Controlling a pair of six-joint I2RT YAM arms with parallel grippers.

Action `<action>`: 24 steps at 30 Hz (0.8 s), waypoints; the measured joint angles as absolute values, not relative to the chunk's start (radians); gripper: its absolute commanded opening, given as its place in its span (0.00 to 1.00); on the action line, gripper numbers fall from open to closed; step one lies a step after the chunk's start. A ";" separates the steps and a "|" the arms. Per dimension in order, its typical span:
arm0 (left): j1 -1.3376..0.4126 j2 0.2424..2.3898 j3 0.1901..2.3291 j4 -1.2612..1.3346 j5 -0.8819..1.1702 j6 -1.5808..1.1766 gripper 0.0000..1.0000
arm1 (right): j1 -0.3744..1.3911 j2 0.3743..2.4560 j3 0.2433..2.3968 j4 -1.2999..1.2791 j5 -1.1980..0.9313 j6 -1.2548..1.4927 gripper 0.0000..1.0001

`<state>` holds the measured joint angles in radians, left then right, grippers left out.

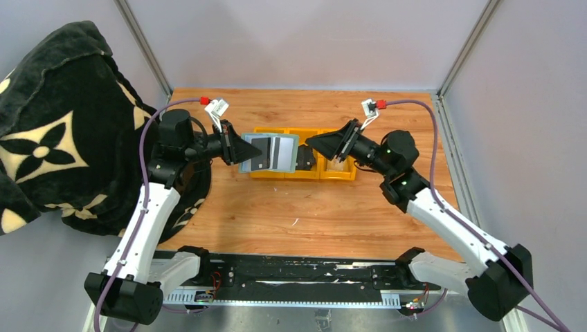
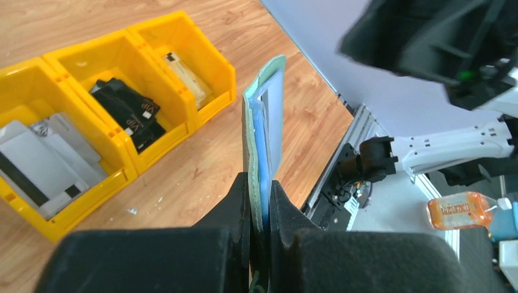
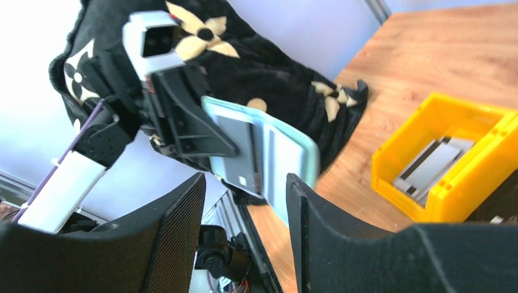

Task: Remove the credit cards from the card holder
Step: Remove the credit card from the card holder.

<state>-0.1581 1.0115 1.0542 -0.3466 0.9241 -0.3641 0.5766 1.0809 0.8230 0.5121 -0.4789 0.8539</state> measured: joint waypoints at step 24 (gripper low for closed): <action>-0.158 1.029 1.066 -0.323 1.058 -0.541 0.00 | 0.765 1.324 0.958 0.590 -0.648 0.912 0.54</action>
